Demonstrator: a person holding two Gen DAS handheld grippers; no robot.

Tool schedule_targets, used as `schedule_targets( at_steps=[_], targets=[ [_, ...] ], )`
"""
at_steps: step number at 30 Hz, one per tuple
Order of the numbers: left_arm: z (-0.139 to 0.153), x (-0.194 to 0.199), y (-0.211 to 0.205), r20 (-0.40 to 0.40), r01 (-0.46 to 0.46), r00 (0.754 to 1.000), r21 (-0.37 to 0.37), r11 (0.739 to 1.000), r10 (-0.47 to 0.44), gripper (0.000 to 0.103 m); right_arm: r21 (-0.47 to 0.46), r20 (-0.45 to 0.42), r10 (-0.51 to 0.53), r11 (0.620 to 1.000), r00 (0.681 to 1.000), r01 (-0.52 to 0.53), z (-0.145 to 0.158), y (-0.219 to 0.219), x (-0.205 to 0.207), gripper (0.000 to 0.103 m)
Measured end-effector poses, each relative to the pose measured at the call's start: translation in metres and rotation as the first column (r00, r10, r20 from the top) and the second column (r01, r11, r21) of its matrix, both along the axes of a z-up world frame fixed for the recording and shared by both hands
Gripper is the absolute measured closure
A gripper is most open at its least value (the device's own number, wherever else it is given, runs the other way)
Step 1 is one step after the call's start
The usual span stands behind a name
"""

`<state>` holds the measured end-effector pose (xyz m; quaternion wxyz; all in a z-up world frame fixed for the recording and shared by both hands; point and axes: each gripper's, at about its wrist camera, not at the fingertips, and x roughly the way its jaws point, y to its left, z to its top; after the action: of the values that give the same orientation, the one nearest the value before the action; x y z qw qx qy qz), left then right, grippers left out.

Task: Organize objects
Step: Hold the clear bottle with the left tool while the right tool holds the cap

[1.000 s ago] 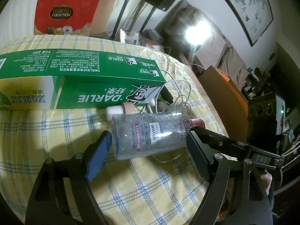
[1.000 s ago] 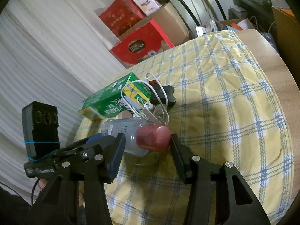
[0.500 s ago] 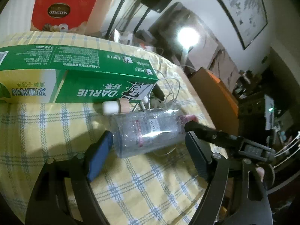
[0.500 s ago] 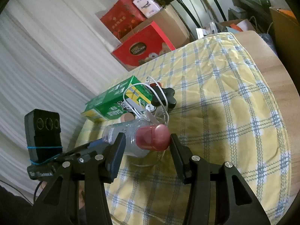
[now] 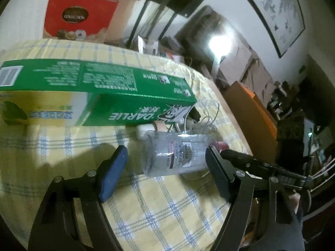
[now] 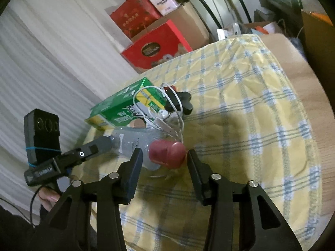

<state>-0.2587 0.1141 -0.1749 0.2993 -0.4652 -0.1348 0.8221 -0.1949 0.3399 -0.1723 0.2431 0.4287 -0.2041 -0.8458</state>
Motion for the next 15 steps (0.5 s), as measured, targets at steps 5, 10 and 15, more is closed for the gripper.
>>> schedule_targets(
  at_steps=[5, 10, 15],
  targets=[
    [-0.004, -0.005, 0.005, 0.022, 0.025, 0.999, 0.019, 1.0, -0.025, 0.03, 0.002, 0.014, 0.017, 1.0, 1.0, -0.017, -0.004, -0.005, -0.001, 0.055],
    [-0.004, -0.006, 0.018, -0.016, 0.065, 0.998, -0.014, 0.998, -0.065, 0.03, 0.029, -0.001, 0.016, 0.999, 1.0, -0.016, -0.003, -0.011, -0.006, 0.052],
    [-0.002, 0.002, 0.023, -0.028, 0.079, 0.996, -0.043, 0.996, -0.081, 0.031, 0.045, -0.017, 0.018, 0.999, 1.0, -0.018, -0.002, -0.013, -0.004, 0.052]
  ],
)
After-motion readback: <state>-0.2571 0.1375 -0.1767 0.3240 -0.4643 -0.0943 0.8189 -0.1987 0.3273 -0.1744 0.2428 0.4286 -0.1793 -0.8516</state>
